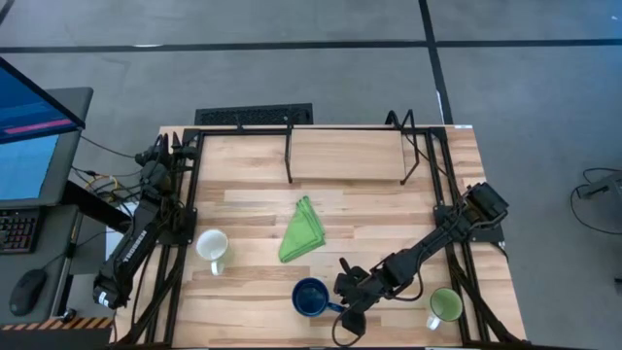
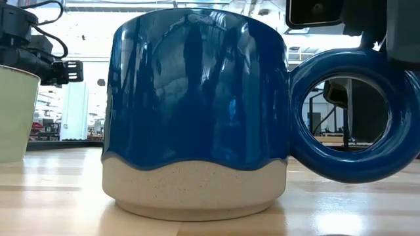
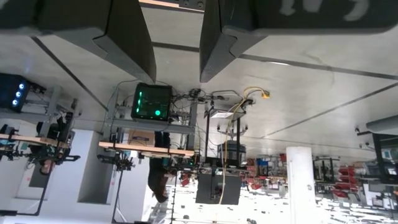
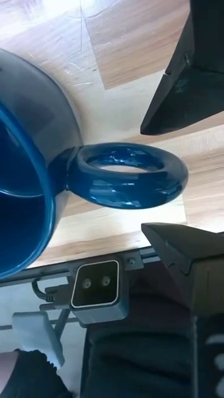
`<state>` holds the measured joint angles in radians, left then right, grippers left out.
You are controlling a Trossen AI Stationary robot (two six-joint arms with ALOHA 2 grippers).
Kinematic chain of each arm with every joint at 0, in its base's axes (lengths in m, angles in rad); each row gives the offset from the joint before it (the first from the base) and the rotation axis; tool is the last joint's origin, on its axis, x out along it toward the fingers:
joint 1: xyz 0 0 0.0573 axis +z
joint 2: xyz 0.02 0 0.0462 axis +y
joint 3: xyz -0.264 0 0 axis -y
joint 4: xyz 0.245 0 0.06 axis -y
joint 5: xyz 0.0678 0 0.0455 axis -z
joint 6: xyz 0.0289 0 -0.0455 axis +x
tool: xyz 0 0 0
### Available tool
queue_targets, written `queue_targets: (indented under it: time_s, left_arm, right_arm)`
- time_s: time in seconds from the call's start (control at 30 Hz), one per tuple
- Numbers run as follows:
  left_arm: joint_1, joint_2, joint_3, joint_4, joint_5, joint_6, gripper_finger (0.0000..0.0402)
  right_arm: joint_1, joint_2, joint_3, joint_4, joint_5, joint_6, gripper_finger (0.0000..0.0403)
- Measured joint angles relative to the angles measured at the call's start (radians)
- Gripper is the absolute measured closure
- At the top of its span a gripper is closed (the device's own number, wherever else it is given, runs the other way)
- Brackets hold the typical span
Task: Stack small to large cups/mugs on shelf
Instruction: Put the blue mug on the shelf
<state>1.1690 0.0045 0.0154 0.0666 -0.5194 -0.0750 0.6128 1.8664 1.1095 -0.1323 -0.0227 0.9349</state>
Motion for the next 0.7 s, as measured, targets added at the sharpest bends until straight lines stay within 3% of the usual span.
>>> queue_targets:
  time_s: [0.7]
  left_arm:
    - [0.000,0.000,0.000,0.000,0.000,0.000,0.0287]
  right_arm:
    - [-0.020,0.000,0.000,0.013,0.032,-0.055,0.0139]
